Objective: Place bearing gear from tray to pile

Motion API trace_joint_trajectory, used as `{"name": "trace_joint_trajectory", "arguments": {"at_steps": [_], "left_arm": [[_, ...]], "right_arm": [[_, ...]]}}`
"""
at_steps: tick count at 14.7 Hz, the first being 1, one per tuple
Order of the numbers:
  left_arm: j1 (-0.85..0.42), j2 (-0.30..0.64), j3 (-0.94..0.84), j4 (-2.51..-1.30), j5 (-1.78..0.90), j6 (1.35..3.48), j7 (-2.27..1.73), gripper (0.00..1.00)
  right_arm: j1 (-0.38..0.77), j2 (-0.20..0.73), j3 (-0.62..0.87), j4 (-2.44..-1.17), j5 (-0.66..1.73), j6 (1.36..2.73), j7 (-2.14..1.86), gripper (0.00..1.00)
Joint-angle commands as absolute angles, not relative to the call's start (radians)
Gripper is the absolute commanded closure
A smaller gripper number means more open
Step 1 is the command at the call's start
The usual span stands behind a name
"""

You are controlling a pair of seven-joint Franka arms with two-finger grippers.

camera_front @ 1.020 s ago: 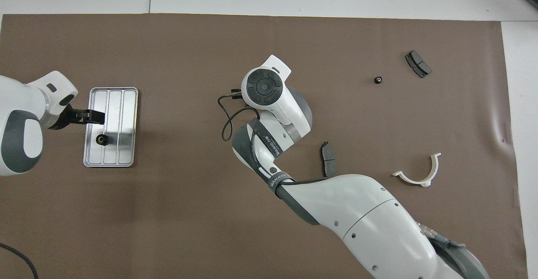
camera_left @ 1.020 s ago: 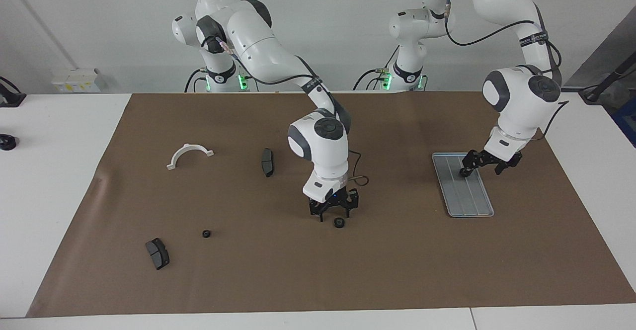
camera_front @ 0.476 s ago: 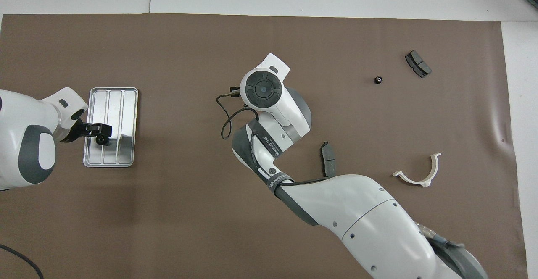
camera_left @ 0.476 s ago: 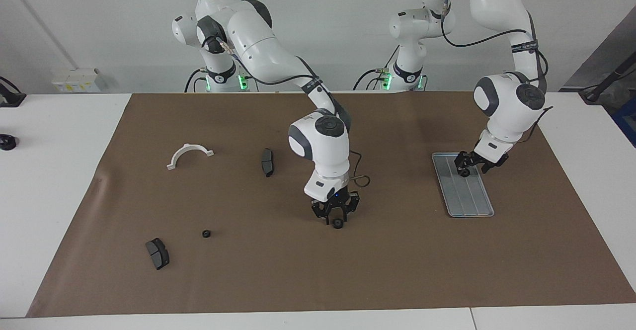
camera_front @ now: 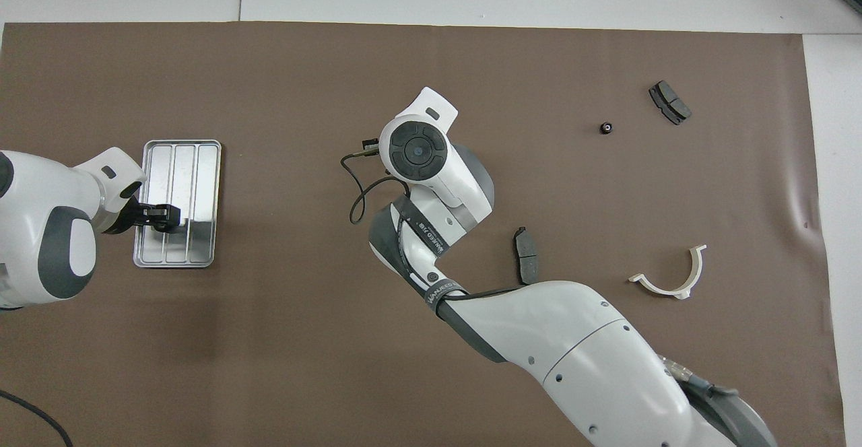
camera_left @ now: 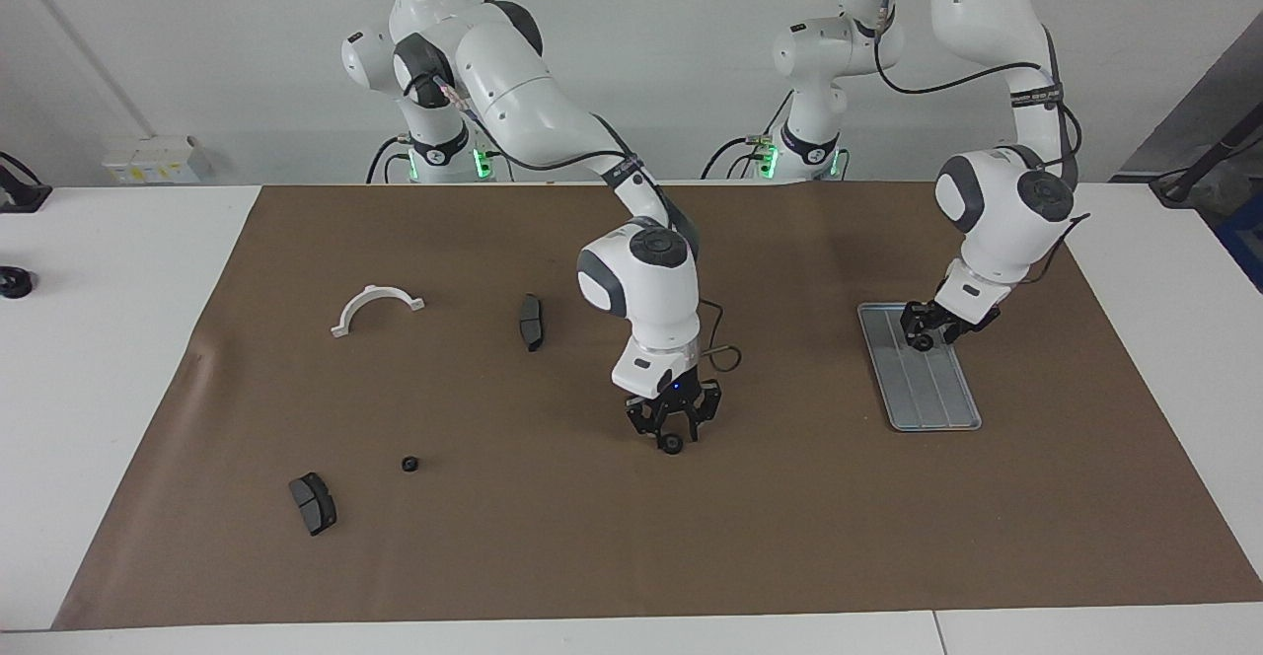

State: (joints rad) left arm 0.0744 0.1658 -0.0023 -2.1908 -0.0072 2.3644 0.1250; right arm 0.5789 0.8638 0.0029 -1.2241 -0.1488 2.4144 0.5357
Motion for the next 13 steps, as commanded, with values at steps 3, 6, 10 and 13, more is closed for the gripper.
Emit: {"name": "trace_joint_trajectory", "arguments": {"at_steps": [3, 6, 10, 13], "left_arm": [[0.078, 0.17, -0.006, -2.209, -0.037, 2.398, 0.143, 0.36], [0.081, 0.178, -0.006, -2.209, -0.037, 2.42, 0.143, 0.37], [0.08, 0.19, -0.005, -2.209, -0.037, 2.434, 0.144, 0.4], [0.081, 0.189, -0.005, -2.209, -0.037, 2.425, 0.143, 0.42]], "right_arm": [[0.575, 0.885, 0.006, -1.2, -0.183, 2.419, 0.546, 1.0], [0.575, 0.885, 0.006, -1.198, -0.179, 2.411, 0.546, 1.0], [0.534, 0.819, 0.003, -1.192, -0.179, 2.291, 0.523, 1.0], [0.48, 0.709, 0.006, -1.256, -0.164, 2.168, 0.448, 1.0]]}}
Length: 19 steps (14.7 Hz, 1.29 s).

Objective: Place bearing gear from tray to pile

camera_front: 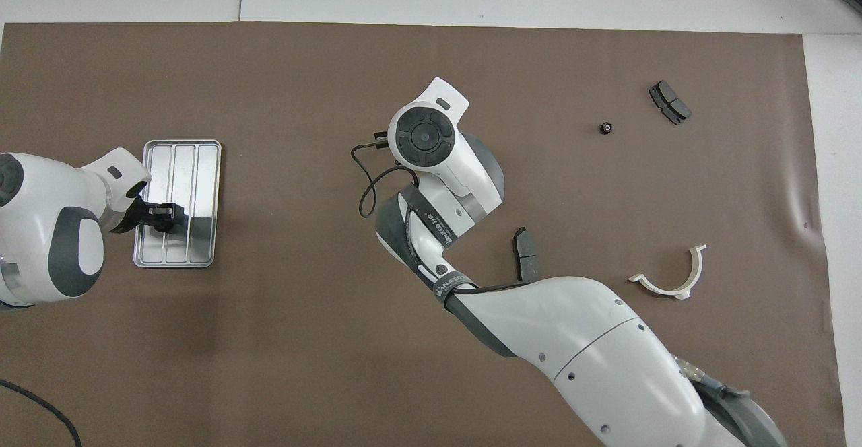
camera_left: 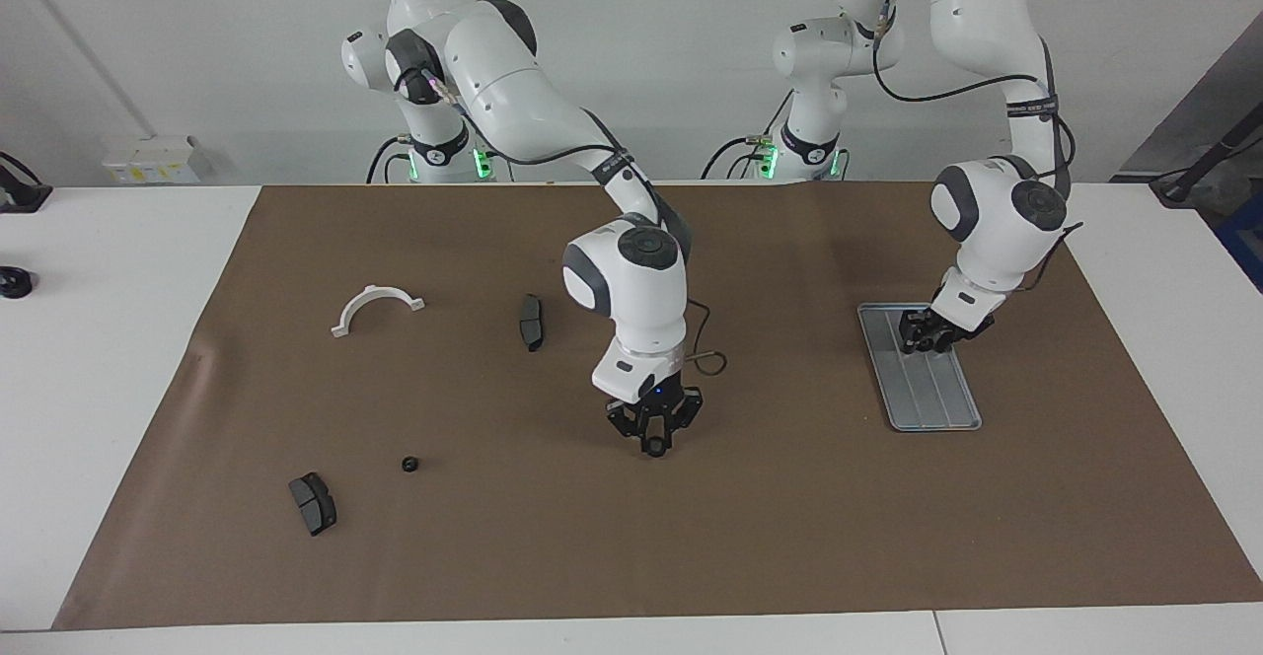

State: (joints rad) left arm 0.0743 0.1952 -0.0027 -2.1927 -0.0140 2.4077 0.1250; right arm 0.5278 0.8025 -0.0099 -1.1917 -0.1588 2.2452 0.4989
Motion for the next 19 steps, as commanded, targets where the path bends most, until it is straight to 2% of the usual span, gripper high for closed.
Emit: {"name": "trace_joint_trajectory", "arguments": {"at_steps": [1, 4, 7, 9, 13, 16, 18, 19], "left_arm": [[0.083, 0.187, -0.005, -2.207, -0.037, 2.422, 0.143, 0.42], [0.089, 0.175, -0.005, -2.204, -0.037, 2.39, 0.141, 0.42], [0.087, 0.169, -0.005, -2.203, -0.037, 2.385, 0.138, 0.46], [0.081, 0.167, -0.005, -2.201, -0.037, 2.387, 0.135, 0.51], [0.077, 0.147, -0.005, -2.201, -0.037, 2.359, 0.133, 0.68], [0.075, 0.14, -0.005, -2.2, -0.037, 2.358, 0.133, 0.84], [0.071, 0.14, -0.009, -2.174, -0.037, 2.356, 0.13, 0.91], [0.049, 0.141, -0.009, -2.157, -0.037, 2.35, 0.126, 0.95]], "right_arm": [[0.454, 0.656, 0.009, -1.308, -0.16, 2.145, 0.398, 1.0], [0.347, 0.45, 0.009, -1.573, -0.109, 2.154, 0.189, 1.0], [0.224, 0.338, 0.009, -1.733, -0.094, 2.152, -0.018, 1.0], [0.14, 0.313, 0.011, -1.81, -0.089, 2.175, -0.131, 1.0], [0.025, 0.262, 0.009, -2.008, -0.015, 2.38, -0.343, 1.0], [-0.006, 0.258, 0.009, -2.068, -0.014, 2.431, -0.379, 1.0], [-0.011, 0.259, 0.009, -2.092, -0.014, 2.477, -0.383, 1.0], [-0.011, 0.259, 0.009, -2.101, -0.014, 2.482, -0.388, 0.97]]}}
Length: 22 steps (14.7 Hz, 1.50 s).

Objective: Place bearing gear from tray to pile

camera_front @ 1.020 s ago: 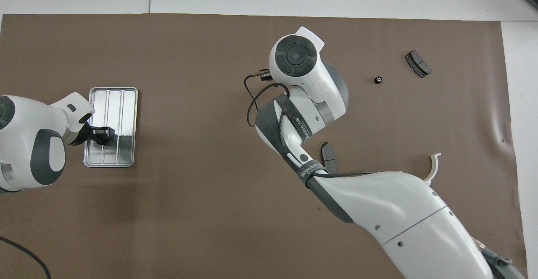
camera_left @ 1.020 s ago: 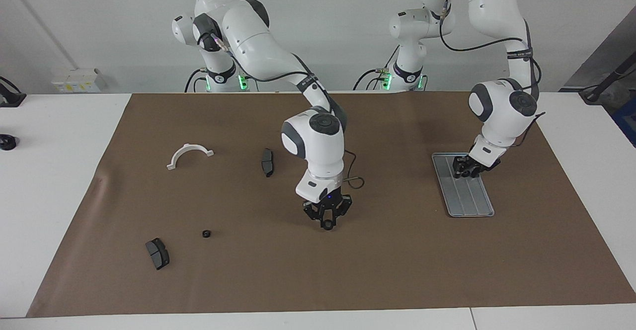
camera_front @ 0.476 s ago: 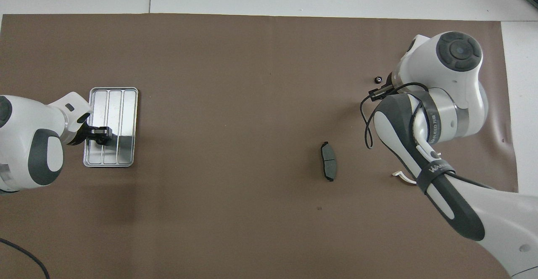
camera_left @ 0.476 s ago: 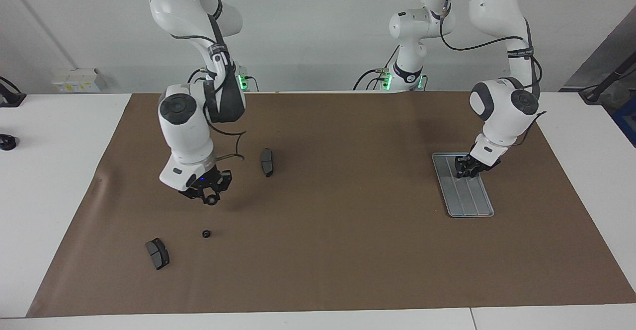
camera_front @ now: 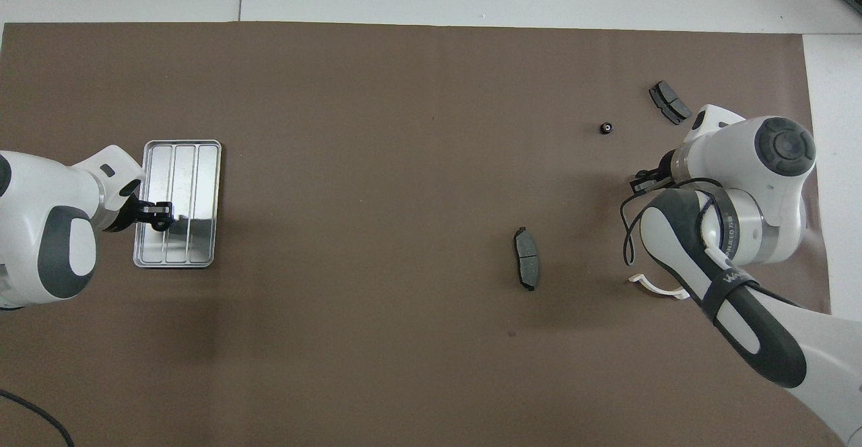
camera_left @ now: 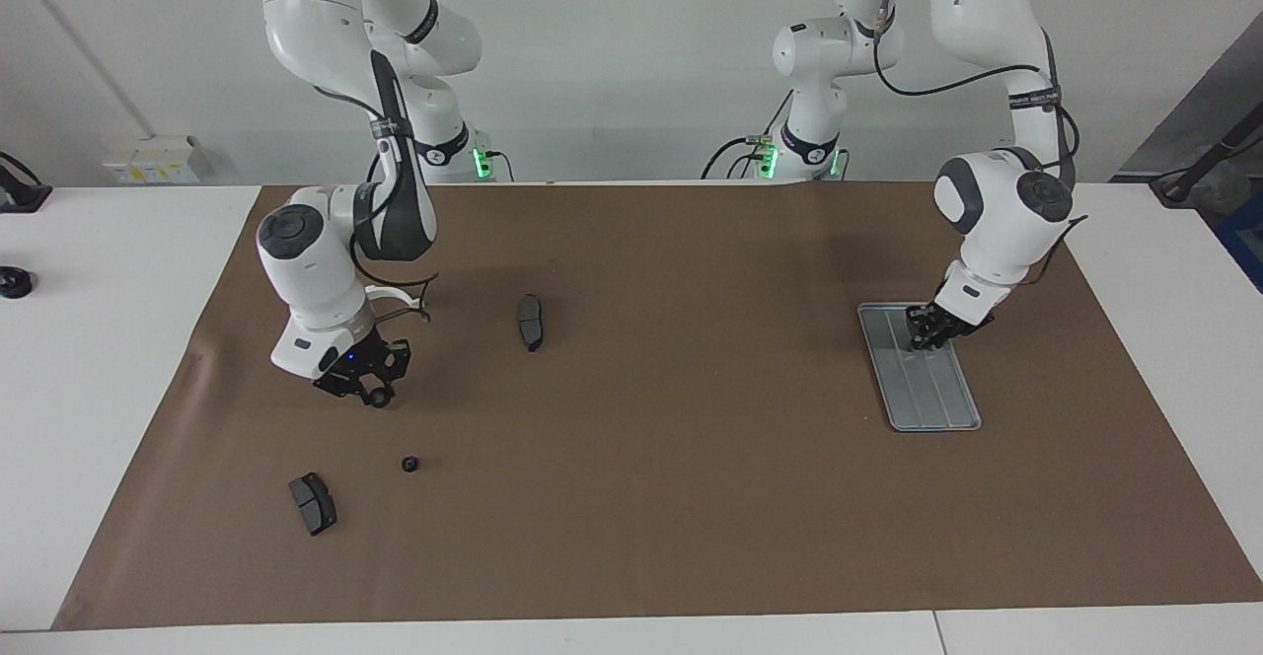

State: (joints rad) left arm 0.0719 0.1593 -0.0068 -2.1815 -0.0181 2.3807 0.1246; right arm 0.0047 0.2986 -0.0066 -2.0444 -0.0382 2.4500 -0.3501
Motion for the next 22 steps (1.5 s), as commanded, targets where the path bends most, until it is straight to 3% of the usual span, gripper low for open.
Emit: {"name": "trace_joint_trajectory", "arguments": {"at_steps": [1, 2, 3, 6, 10, 15, 18, 22], "left_arm": [[0.028, 0.144, -0.006, -2.134, -0.035, 2.349, 0.117, 0.99], [0.011, 0.155, -0.008, -2.109, -0.035, 2.352, 0.097, 1.0], [-0.021, 0.161, -0.006, -2.089, -0.029, 2.364, 0.068, 1.0], [-0.141, 0.207, -0.005, -2.01, -0.023, 2.365, -0.038, 1.0], [-0.3, 0.317, -0.003, -1.85, 0.012, 2.35, -0.233, 1.0], [-0.44, 0.491, -0.002, -1.626, 0.054, 2.349, -0.434, 1.0], [-0.472, 0.558, -0.002, -1.546, 0.087, 2.367, -0.482, 1.0], [-0.48, 0.586, -0.006, -1.54, 0.043, 2.506, -0.503, 1.0]], "right_arm": [[-0.011, 0.259, 0.009, -2.102, -0.014, 2.482, -0.396, 0.73], [-0.011, 0.261, 0.009, -2.102, -0.014, 2.482, -0.396, 0.18], [-0.011, 0.261, 0.009, -2.099, -0.014, 2.474, -0.391, 0.0], [0.021, 0.239, 0.018, -2.057, -0.014, 2.445, -0.283, 0.0], [0.129, 0.251, 0.025, -1.893, -0.014, 2.277, 0.016, 0.0], [0.218, 0.287, 0.029, -1.813, -0.014, 2.266, 0.188, 0.0], [0.235, 0.328, 0.028, -1.776, -0.014, 2.269, 0.193, 0.0], [0.236, 0.339, 0.029, -1.764, -0.014, 2.27, 0.198, 0.0]]}}
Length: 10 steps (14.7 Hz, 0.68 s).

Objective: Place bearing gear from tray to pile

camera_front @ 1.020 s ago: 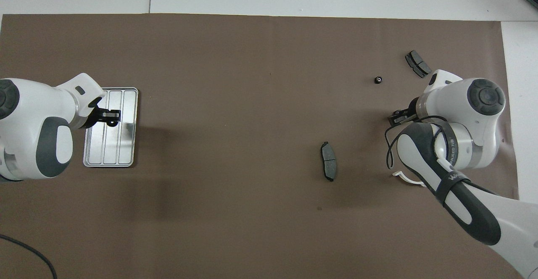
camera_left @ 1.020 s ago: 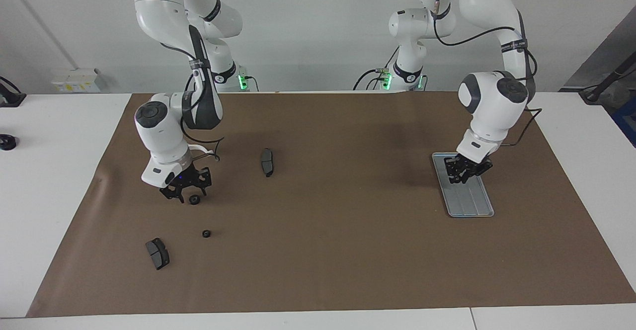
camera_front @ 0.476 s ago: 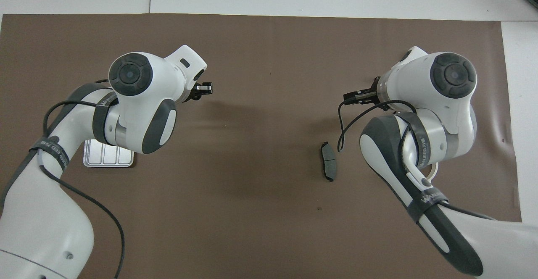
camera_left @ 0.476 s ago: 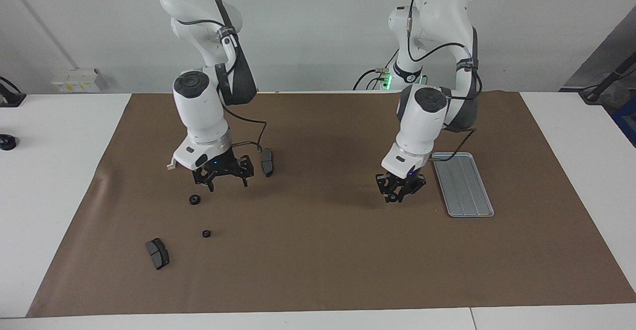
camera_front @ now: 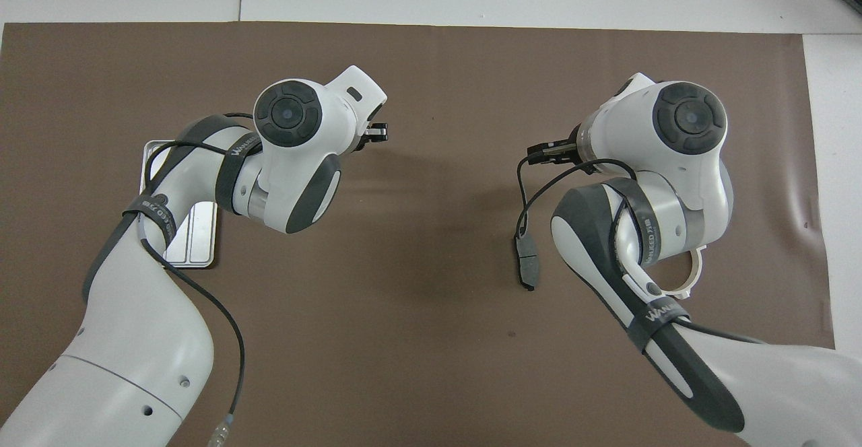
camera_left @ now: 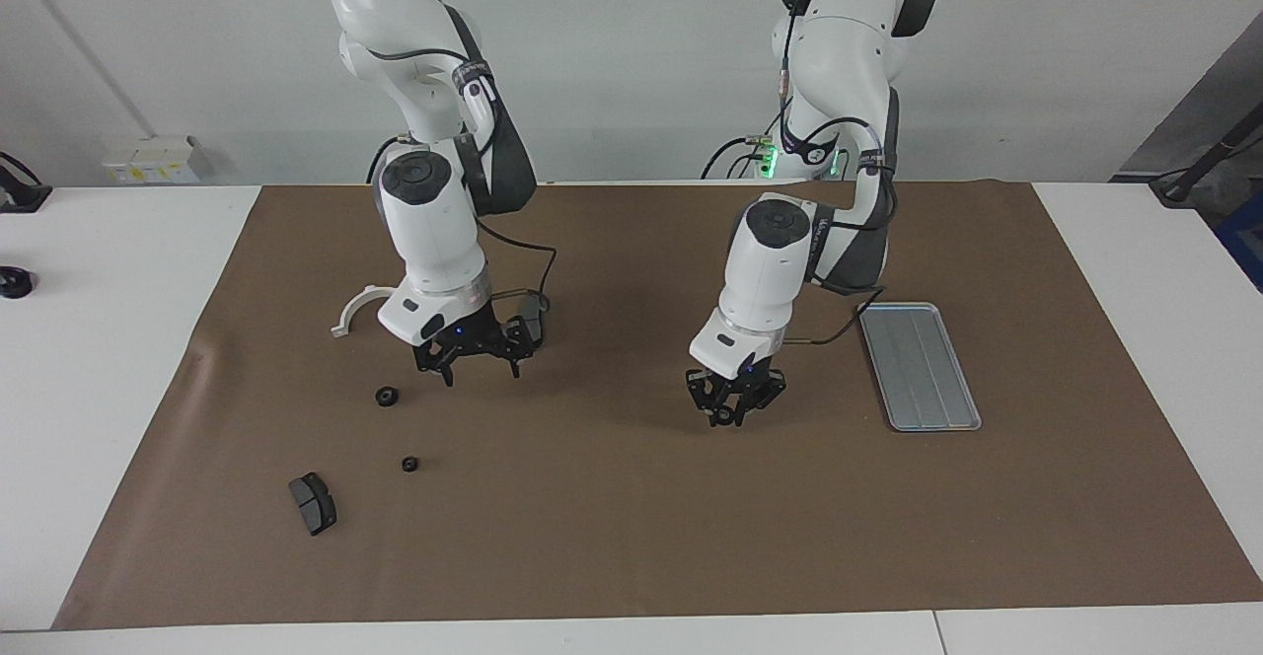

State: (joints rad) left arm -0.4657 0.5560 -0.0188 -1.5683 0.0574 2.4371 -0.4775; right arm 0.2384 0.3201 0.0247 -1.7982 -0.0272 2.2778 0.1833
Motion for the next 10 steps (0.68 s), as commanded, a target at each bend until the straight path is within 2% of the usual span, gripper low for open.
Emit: {"name": "trace_joint_trajectory", "arguments": {"at_steps": [1, 4, 7, 8, 9, 10], "left_arm": [[-0.489, 0.589, -0.005, -1.54, 0.022, 2.528, -0.503, 1.0], [-0.514, 0.588, -0.008, -1.578, 0.014, 2.557, -0.502, 1.0], [-0.526, 0.58, -0.009, -1.621, 0.011, 2.598, -0.505, 0.98], [-0.526, 0.578, -0.011, -1.638, 0.009, 2.626, -0.503, 0.91], [-0.526, 0.575, -0.011, -1.652, 0.009, 2.646, -0.502, 0.8], [-0.526, 0.575, -0.011, -1.654, 0.009, 2.663, -0.505, 0.57]], "right_arm": [[0.242, 0.347, 0.028, -1.744, -0.012, 2.26, 0.215, 0.0], [0.25, 0.397, 0.029, -1.645, -0.012, 2.198, 0.239, 0.0], [0.253, 0.445, 0.029, -1.595, -0.014, 2.195, 0.281, 0.0], [0.258, 0.457, 0.038, -1.582, -0.014, 2.195, 0.29, 0.0], [0.258, 0.463, 0.044, -1.572, -0.012, 2.197, 0.294, 0.0], [0.258, 0.468, 0.044, -1.571, -0.012, 2.203, 0.296, 0.0]]}}
